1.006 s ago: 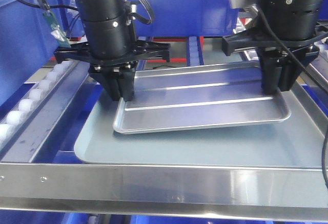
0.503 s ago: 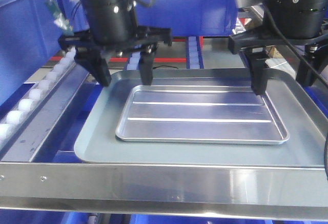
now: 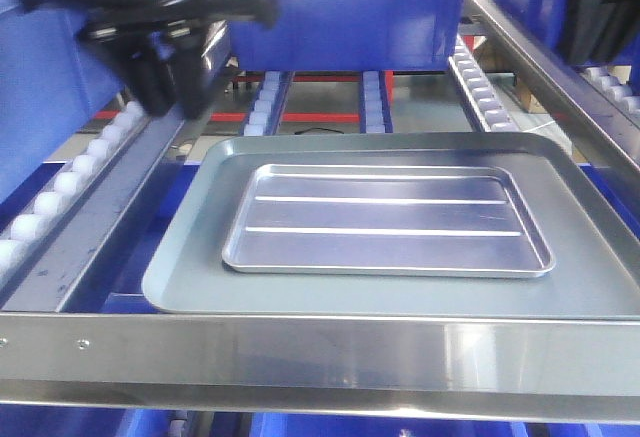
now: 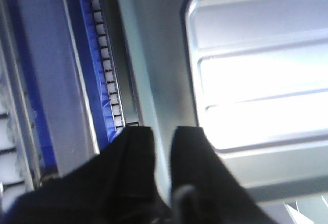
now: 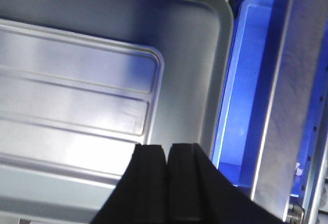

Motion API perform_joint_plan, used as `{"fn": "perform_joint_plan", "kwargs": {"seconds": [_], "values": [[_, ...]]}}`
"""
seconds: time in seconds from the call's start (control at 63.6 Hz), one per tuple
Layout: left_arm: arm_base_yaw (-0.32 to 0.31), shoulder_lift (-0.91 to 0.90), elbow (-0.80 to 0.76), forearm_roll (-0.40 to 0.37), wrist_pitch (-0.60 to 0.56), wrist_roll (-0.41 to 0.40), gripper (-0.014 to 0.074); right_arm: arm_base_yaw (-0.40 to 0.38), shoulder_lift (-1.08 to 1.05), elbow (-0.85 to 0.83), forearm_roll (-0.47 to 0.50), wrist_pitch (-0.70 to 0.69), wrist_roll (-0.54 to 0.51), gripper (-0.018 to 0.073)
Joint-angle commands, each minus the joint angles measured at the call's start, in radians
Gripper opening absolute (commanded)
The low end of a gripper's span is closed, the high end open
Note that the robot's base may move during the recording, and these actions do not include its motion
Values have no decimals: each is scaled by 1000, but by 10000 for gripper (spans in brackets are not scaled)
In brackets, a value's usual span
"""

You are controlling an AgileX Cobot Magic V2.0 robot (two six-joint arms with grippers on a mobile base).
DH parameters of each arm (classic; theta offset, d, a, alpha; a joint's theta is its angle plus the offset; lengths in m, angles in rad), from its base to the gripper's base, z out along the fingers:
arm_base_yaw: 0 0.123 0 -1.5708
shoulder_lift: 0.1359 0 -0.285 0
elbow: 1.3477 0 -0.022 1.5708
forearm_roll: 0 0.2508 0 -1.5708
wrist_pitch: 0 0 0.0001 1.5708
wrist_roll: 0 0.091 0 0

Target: Grab silver tray and stack on right shelf

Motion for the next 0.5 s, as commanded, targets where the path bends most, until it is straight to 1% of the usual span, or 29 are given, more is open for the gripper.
{"fn": "perform_joint_plan", "kwargs": {"seconds": [0.0, 0.252, 0.44, 0.487], "values": [[-3, -137, 123, 18, -131, -1, -97, -5, -97, 52, -25, -87, -20, 57], [-3, -377, 482, 25, -395, -1, -92, -5, -285, 335, -25, -235, -40, 57], [-3, -551, 708, 58, -593, -1, -92, -5, -447, 568, -25, -347, -44, 57], [-3, -605, 759, 70, -628, -1, -92, -5, -500, 614, -25, -370, -44, 57]]}}
